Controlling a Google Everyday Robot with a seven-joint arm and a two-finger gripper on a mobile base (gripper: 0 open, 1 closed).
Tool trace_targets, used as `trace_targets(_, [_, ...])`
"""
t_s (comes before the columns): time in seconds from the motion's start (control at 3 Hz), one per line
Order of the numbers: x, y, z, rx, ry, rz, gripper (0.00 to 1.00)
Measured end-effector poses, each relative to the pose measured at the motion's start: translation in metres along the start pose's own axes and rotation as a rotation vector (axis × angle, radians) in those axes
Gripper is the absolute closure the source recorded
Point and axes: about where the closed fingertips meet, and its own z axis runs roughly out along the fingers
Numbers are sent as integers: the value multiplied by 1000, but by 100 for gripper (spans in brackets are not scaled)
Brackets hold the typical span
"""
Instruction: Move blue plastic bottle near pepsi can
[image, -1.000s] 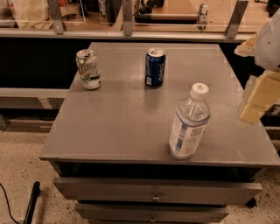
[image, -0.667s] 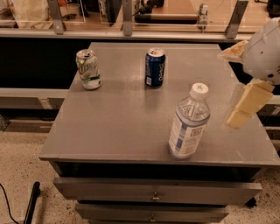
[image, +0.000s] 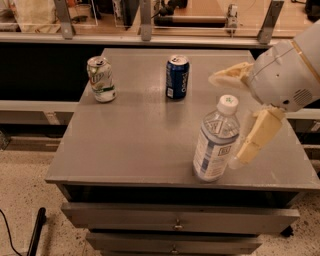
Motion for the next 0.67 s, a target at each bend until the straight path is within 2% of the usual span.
trace_targets(0.33, [-2, 1, 1, -1, -2, -4, 18])
trace_targets(0.67, [-4, 1, 1, -1, -2, -7, 41])
